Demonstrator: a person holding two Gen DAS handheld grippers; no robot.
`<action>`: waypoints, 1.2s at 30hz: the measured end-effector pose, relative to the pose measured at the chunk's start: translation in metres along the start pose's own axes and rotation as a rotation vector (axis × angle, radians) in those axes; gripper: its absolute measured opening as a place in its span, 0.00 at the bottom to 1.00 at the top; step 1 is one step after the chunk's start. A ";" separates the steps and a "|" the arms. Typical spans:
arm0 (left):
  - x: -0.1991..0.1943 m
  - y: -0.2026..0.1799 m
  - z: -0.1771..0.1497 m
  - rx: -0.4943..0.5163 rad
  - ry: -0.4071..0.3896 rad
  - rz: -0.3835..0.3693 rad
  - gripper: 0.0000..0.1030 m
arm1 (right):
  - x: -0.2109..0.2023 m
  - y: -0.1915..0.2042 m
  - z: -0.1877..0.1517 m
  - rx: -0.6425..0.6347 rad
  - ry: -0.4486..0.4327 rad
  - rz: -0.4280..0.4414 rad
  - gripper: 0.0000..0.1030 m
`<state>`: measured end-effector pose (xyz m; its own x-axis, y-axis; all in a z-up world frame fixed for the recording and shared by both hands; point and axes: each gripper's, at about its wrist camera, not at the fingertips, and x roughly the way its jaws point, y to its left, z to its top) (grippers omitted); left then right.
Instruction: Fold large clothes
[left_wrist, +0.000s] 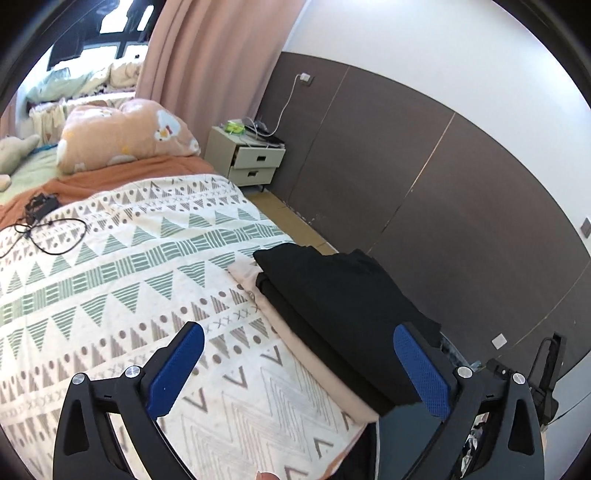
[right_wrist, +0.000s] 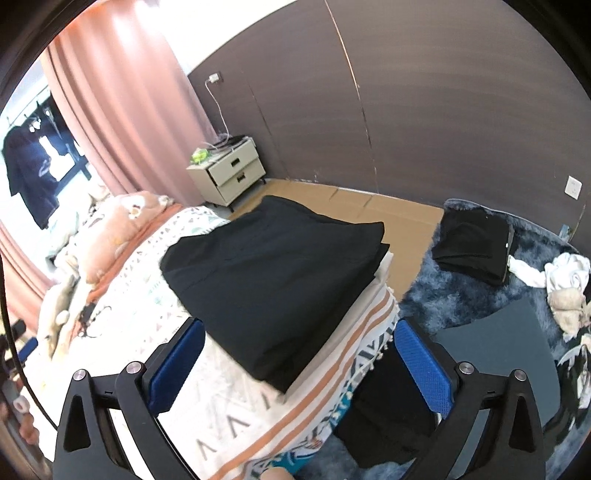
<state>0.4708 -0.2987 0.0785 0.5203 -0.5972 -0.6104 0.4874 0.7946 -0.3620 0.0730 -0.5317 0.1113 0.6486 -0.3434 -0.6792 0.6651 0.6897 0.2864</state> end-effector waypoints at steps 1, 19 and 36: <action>-0.008 -0.001 -0.002 0.005 -0.004 0.003 1.00 | -0.005 0.004 -0.004 -0.004 0.001 0.006 1.00; -0.188 0.023 -0.093 -0.001 -0.200 0.087 1.00 | -0.085 0.049 -0.088 -0.116 -0.056 0.115 1.00; -0.313 0.024 -0.227 -0.008 -0.315 0.313 1.00 | -0.145 0.075 -0.181 -0.312 -0.094 0.289 1.00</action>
<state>0.1603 -0.0680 0.1009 0.8308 -0.3306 -0.4478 0.2673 0.9426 -0.2001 -0.0378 -0.3148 0.1090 0.8322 -0.1549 -0.5323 0.3170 0.9207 0.2276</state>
